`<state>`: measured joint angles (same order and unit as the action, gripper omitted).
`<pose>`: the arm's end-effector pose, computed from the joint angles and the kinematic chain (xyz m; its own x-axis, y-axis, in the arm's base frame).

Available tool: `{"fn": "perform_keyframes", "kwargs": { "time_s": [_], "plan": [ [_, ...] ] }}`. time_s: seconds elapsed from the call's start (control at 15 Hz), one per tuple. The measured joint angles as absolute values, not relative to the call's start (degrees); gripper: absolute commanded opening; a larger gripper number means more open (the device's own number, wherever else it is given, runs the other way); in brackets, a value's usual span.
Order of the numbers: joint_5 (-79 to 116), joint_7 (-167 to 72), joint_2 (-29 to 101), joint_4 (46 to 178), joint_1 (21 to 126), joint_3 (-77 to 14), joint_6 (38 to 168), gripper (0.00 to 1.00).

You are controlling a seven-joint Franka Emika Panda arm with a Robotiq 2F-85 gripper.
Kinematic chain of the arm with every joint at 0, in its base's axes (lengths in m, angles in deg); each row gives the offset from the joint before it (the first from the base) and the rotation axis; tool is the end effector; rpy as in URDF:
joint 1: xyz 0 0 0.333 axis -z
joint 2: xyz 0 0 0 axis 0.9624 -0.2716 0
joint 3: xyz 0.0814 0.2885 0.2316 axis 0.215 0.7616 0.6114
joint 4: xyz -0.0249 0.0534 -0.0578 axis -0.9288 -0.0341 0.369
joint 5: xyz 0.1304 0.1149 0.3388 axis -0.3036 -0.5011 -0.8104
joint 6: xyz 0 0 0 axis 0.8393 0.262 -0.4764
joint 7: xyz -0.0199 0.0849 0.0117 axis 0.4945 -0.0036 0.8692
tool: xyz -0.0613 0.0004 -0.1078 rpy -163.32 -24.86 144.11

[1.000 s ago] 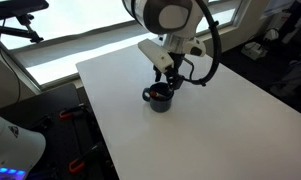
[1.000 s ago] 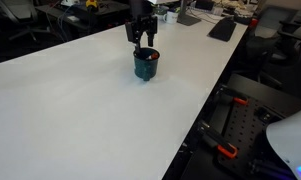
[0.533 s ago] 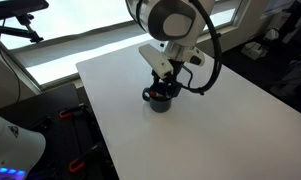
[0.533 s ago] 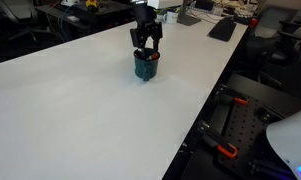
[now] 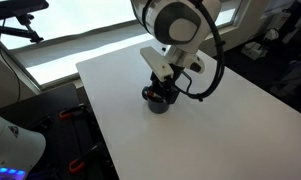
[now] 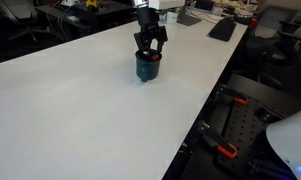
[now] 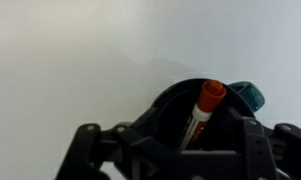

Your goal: Remove the marker from the green mug.

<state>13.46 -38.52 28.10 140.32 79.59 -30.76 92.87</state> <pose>0.5448 -0.0773 0.2408 0.9327 -0.0852 -0.3506 -0.0997 -0.9947 -0.0234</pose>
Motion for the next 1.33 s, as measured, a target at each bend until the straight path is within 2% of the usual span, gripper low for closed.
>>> {"fn": "perform_keyframes", "kwargs": {
  "time_s": [0.13, 0.4, 0.87, 1.0, 1.33],
  "plan": [
    [13.43, -38.7, 27.58, 140.05, 79.71, -30.76, 92.46, 0.85],
    [13.44, -39.36, 26.84, 139.33, 79.91, -30.8, 91.33, 0.68],
    [15.41, -43.69, 26.86, 137.76, 77.57, -30.76, 89.72, 0.8],
    [16.46, -44.88, 27.14, 137.6, 76.37, -30.7, 89.37, 0.8],
    [17.47, -46.42, 27.3, 137.47, 74.28, -30.58, 88.34, 0.72]
  ]
}}
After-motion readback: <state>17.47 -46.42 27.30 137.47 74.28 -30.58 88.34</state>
